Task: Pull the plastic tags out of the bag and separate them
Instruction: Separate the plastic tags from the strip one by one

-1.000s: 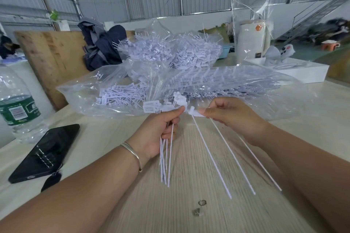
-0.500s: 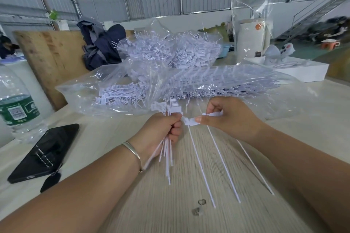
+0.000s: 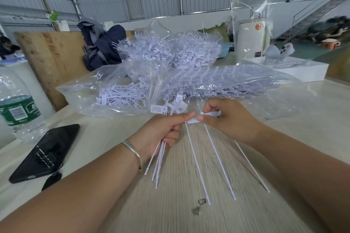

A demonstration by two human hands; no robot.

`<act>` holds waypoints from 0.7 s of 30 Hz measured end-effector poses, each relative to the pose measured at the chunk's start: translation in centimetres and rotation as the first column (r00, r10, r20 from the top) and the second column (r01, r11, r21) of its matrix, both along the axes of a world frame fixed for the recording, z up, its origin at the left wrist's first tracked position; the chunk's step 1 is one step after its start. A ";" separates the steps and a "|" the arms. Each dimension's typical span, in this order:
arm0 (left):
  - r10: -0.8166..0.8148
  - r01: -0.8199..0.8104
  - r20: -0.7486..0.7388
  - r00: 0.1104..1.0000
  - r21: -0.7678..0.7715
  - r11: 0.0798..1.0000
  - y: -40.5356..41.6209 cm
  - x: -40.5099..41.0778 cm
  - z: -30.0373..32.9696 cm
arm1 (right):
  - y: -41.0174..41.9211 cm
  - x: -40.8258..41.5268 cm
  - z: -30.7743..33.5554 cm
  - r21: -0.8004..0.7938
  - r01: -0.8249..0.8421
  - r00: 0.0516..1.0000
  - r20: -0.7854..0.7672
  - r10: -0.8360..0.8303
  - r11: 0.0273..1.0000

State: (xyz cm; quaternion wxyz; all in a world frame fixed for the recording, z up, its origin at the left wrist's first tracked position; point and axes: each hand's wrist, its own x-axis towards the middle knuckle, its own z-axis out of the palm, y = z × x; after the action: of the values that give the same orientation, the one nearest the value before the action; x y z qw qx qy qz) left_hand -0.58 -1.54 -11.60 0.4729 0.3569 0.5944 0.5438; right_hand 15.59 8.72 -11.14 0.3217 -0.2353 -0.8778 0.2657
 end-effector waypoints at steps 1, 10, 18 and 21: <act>0.001 -0.001 -0.014 1.000 0.001 1.000 0.0 0.0 -0.1 | -0.1 0.0 0.0 -0.004 -0.017 1.000 0.005 0.017 1.000; 0.062 -0.078 0.167 0.984 0.086 0.993 0.4 -0.4 -0.8 | 0.8 0.6 0.7 -0.129 0.035 0.999 -0.021 -0.038 0.991; -0.154 0.121 0.271 0.950 0.132 0.984 -0.2 -0.1 -0.6 | -0.5 0.6 0.9 -0.544 -0.342 0.940 -0.199 0.279 0.766; -0.241 0.214 0.277 0.930 0.123 0.969 -0.4 0.5 -0.5 | -0.6 0.3 0.7 -0.579 -0.378 0.925 -0.204 0.320 0.723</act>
State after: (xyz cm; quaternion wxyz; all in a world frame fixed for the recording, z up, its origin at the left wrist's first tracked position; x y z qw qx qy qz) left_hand -0.08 -1.89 -12.10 0.5979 0.3610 0.4483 0.5580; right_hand 15.90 8.12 -10.39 0.2122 -0.1445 -0.7581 0.5995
